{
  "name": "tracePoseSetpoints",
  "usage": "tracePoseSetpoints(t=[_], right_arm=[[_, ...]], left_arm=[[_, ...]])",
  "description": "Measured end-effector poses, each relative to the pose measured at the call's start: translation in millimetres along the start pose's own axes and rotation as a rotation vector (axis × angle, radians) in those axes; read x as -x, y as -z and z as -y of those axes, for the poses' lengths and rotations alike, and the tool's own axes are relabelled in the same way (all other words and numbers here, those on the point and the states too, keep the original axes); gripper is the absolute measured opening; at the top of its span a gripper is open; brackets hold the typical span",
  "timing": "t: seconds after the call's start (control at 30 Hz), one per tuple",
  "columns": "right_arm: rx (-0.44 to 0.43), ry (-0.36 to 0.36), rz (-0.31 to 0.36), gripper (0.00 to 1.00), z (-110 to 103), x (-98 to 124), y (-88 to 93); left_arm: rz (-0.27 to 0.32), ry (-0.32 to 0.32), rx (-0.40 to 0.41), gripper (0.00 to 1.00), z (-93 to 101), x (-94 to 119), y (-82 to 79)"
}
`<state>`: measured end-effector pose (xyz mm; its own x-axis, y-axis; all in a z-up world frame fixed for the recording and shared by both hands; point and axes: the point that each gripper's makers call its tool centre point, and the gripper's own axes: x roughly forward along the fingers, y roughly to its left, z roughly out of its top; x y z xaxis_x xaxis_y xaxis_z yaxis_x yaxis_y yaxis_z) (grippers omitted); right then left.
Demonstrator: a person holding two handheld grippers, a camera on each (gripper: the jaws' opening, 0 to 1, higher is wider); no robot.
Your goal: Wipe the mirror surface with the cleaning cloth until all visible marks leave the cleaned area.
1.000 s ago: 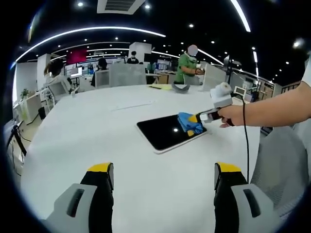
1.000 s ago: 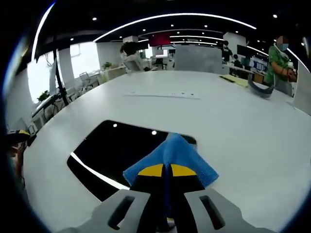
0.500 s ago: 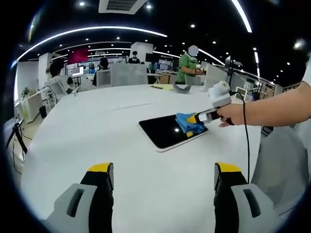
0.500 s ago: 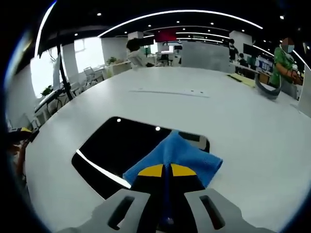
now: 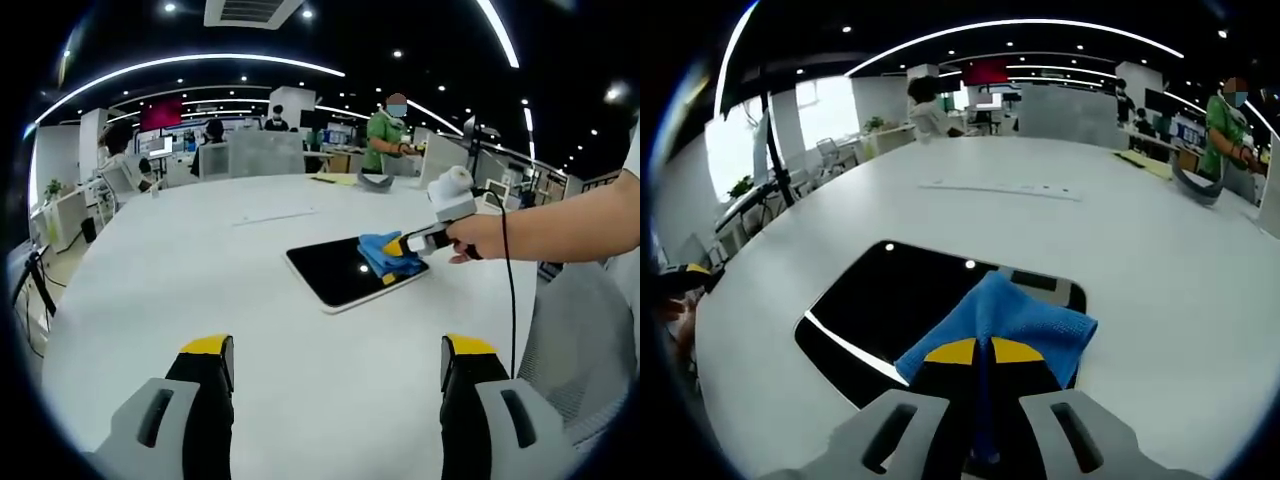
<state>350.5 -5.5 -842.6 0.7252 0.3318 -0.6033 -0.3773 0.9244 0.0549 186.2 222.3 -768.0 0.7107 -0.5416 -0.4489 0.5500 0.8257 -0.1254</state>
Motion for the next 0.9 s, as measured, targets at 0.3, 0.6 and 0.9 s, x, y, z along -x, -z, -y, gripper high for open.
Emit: tracePoseSetpoints(t=[0.3, 0.6, 0.9], right_arm=[[0.009, -0.015, -0.001, 0.00, -8.0, -3.1, -1.6], [0.016, -0.033, -0.001, 0.00, -15.7, -6.5, -3.6], [0.023, -0.056, 0.000, 0.00, -26.9, -11.5, -6.7]], left_arm=[[0.001, -0.008, 0.004, 0.85, -3.0, 1.6, 1.1], [-0.003, -0.010, 0.006, 0.85, -4.3, 2.2, 2.6], [-0.002, -0.013, 0.007, 0.85, -5.9, 2.9, 2.3]])
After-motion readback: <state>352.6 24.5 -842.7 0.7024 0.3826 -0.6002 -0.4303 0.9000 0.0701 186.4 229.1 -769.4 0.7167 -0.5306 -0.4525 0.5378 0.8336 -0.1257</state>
